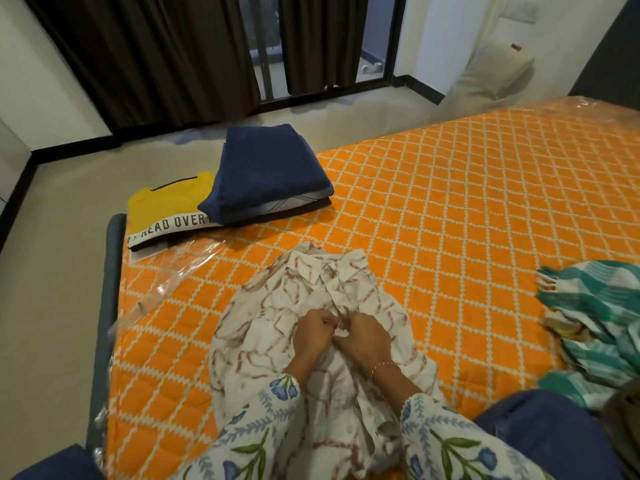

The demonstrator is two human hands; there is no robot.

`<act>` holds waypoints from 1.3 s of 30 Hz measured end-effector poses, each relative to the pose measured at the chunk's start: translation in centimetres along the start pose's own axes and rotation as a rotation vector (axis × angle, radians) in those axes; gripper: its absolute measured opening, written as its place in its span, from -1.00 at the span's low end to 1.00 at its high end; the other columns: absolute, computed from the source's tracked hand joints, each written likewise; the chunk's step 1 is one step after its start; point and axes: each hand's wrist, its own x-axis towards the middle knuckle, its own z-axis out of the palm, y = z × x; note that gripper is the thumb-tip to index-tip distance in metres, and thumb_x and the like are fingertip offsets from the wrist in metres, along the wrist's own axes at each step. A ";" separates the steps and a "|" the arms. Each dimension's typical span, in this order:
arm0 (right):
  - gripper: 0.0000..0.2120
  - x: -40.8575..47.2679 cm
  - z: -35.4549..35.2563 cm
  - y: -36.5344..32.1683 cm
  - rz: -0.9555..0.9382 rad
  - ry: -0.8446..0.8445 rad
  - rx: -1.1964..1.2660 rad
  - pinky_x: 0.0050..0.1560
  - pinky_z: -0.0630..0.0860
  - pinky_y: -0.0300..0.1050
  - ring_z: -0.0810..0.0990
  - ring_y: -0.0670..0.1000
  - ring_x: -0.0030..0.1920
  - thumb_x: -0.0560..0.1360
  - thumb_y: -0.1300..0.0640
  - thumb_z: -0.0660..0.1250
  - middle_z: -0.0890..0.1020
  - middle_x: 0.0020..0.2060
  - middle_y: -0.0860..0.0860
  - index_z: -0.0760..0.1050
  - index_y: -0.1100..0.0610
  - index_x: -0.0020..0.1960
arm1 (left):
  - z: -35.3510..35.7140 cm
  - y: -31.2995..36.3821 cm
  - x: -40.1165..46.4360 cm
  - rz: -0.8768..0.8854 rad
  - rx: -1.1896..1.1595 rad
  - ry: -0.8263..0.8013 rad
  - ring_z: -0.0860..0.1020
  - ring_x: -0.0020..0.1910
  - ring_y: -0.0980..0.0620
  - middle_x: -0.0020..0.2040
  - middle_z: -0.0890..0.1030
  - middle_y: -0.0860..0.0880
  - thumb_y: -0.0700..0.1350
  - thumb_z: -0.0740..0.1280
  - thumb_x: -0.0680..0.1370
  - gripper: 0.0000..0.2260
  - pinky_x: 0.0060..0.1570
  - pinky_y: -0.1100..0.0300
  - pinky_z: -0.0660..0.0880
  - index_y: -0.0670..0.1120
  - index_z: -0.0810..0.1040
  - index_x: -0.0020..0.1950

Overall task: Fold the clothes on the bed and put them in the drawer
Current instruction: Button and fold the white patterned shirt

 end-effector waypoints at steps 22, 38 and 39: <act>-0.84 -1.3 0.3 1.1 0.056 0.174 0.545 -0.36 0.34 -0.18 0.49 -0.04 -0.37 0.50 0.27 0.30 0.56 -0.38 0.05 0.56 0.21 -0.25 | -1.6 1.6 -1.5 -0.059 0.008 0.118 0.61 -0.25 -0.05 -0.33 0.63 -0.07 -0.33 0.33 0.46 -0.77 -0.25 0.13 0.56 -0.12 0.61 -0.36; -0.69 -5.2 -2.5 -0.9 -0.108 0.206 0.861 -0.39 0.20 -0.31 0.25 -0.08 -0.42 0.43 0.36 0.35 0.35 -0.51 -0.01 0.37 0.22 -0.44 | -4.4 3.0 -7.0 -0.035 -0.516 0.160 0.58 -0.18 0.03 -0.31 0.62 0.00 -0.33 0.40 0.46 -0.84 -0.06 0.18 0.51 -0.14 0.63 -0.29; -0.66 -5.3 -2.6 -1.0 -0.119 0.220 0.836 -0.40 0.20 -0.33 0.25 -0.10 -0.44 0.43 0.35 0.36 0.34 -0.53 -0.05 0.35 0.16 -0.46 | -4.3 3.0 -7.0 -0.036 -0.524 0.169 0.58 -0.18 0.04 -0.31 0.61 0.01 -0.33 0.40 0.46 -0.84 -0.06 0.18 0.52 -0.14 0.63 -0.28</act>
